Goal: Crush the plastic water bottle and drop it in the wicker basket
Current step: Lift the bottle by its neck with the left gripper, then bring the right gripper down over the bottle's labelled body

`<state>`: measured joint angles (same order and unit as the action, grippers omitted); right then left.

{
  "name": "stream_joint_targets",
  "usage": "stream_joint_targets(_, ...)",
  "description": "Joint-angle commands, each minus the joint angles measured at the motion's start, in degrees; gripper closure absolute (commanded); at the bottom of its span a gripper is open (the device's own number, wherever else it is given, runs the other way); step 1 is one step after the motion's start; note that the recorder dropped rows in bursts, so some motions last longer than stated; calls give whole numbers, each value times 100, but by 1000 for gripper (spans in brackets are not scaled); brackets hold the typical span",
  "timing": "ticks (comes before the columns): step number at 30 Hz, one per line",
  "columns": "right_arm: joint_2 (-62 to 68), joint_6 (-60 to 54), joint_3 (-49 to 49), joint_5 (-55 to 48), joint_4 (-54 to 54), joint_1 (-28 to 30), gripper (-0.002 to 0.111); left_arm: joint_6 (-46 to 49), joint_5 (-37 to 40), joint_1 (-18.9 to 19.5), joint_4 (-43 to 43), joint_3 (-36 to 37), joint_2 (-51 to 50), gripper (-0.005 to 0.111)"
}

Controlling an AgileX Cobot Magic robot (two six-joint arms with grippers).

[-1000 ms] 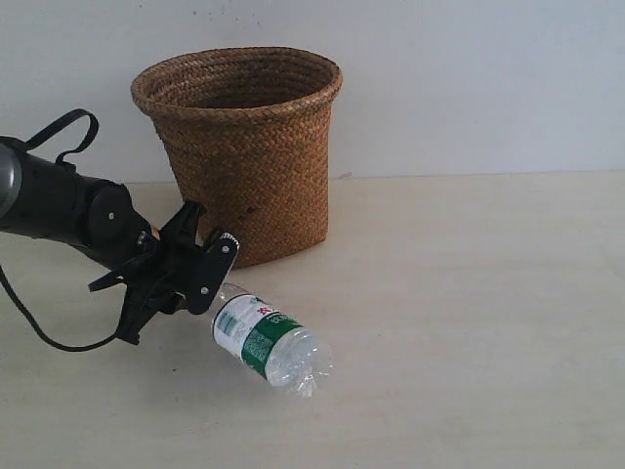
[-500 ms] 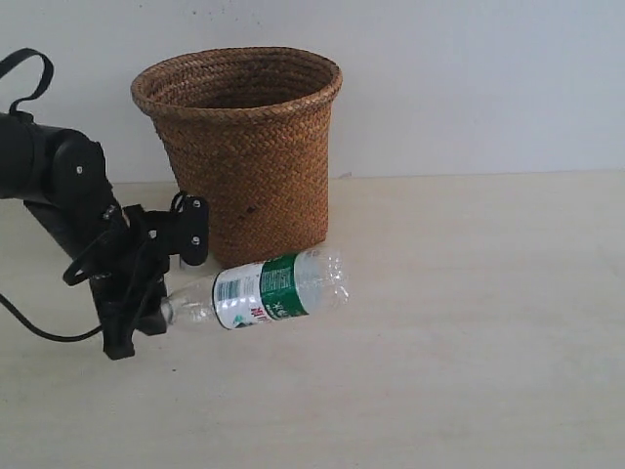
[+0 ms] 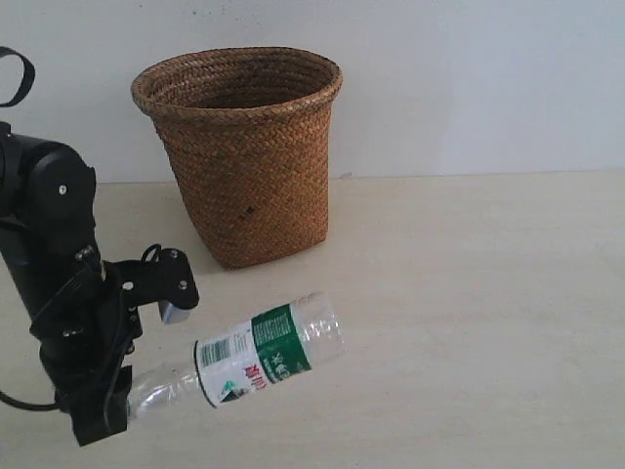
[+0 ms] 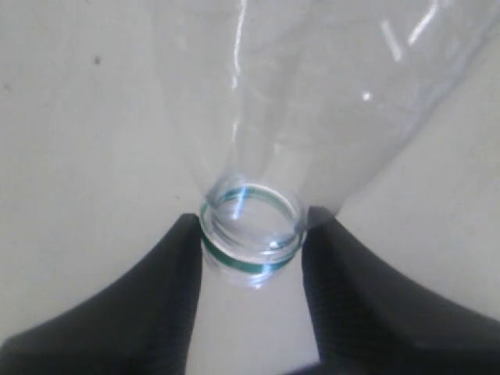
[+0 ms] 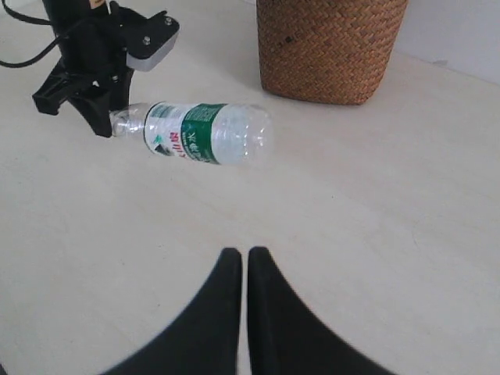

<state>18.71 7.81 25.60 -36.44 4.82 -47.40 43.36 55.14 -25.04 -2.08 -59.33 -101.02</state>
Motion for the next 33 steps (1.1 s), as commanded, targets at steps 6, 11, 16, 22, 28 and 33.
stream_joint_targets(6, -17, 195, -30, 819, 184, -6, 108, -139, 62, -36, -25, 443, 67, 103)
stream_joint_targets(11, 188, 1252, -30, 1834, -10, -6, 108, -139, 62, -36, 28, 442, 67, 103)
stream_joint_targets(16, 1413, 1325, 0, 1866, -10, -6, 108, -139, 83, -36, 62, 442, 67, 103)
stream_joint_targets(22, 3718, 1325, 1039, 1380, -182, -6, 108, -139, 385, -36, 120, 442, 67, 103)
stream_joint_targets(28, 5571, 187, 2692, 592, -324, -6, 108, -328, 707, -36, 345, 442, 67, 103)
stream_joint_targets(33, 6497, -534, 3720, 314, -482, -6, 108, -748, 642, -36, 630, 442, 67, 103)
